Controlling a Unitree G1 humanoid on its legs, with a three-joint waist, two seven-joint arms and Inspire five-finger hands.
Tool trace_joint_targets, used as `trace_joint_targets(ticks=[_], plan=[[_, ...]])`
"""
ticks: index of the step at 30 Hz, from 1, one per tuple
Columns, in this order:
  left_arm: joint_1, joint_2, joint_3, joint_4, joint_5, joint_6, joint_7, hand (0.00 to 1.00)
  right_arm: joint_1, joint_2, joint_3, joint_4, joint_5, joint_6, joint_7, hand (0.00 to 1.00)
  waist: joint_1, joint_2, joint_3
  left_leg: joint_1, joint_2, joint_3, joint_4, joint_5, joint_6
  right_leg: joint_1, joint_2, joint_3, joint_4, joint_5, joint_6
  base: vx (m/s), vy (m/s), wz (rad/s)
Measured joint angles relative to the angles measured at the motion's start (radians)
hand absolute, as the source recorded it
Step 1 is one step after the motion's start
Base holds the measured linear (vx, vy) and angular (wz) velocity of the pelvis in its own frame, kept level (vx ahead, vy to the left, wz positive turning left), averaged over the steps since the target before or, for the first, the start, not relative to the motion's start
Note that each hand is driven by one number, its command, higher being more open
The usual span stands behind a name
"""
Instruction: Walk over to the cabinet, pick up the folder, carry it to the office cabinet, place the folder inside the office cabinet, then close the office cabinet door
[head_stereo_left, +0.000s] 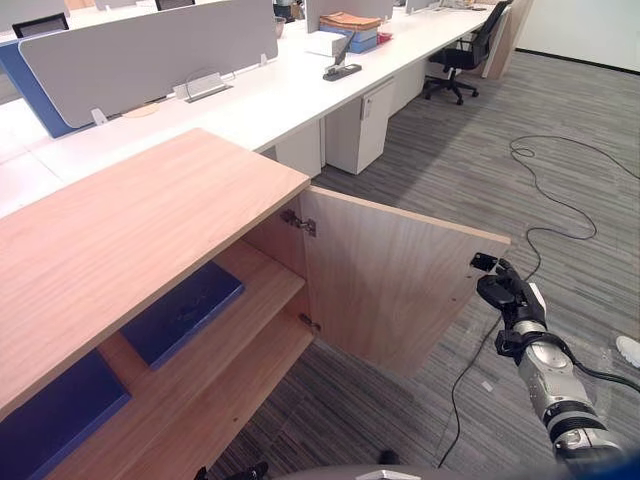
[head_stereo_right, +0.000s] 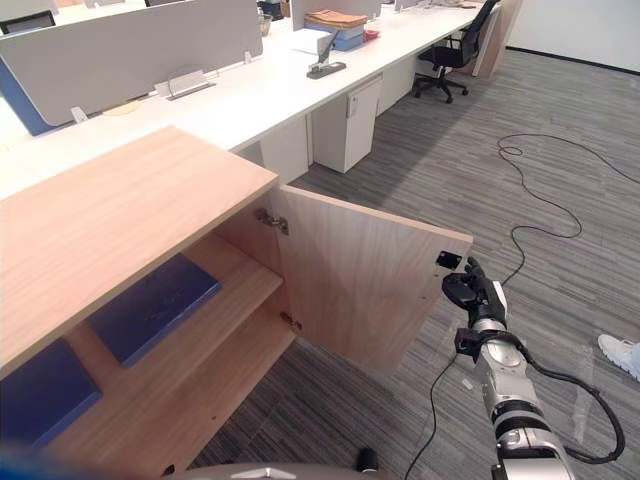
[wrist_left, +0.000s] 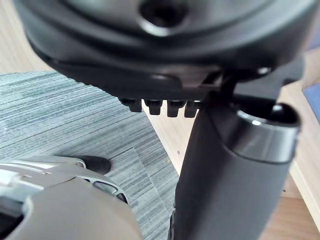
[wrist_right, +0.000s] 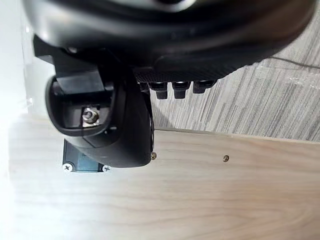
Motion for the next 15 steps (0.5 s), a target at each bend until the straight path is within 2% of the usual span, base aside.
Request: trace_joint_targets(ticks=[3,11,15], plan=[[0.0,0.0,0.0,0.0,0.0,0.0,-0.005,1.0,0.0,-0.041,0.006,0.0,-0.026,0.003,0.025,1.0,-0.001,0.001,0.002,-0.004,-0.001,0.0,0.0,0.0,0.0,-0.004,0.0,0.002,0.001,0.001,0.001,0.0,0.0,0.0],[0.009,0.002,0.0,0.0,0.002,-0.005,-0.026,1.0,-0.033,-0.233,0.009,-0.006,-0.101,0.015,0.074,1.0,-0.011,-0.002,0.005,-0.001,-0.004,0.01,-0.007,0.0,0.0,-0.011,0.0,0.016,0.002,0.002,0.002,-0.01,0.01,-0.03],[0.011,0.002,-0.001,0.0,0.003,-0.011,-0.028,1.0,-0.045,-0.298,0.074,-0.07,-0.119,0.015,0.112,1.0,-0.014,-0.004,0.006,-0.003,-0.004,0.026,-0.007,-0.001,0.0,-0.022,0.003,0.03,0.002,0.005,0.001,-0.04,0.016,-0.12]])
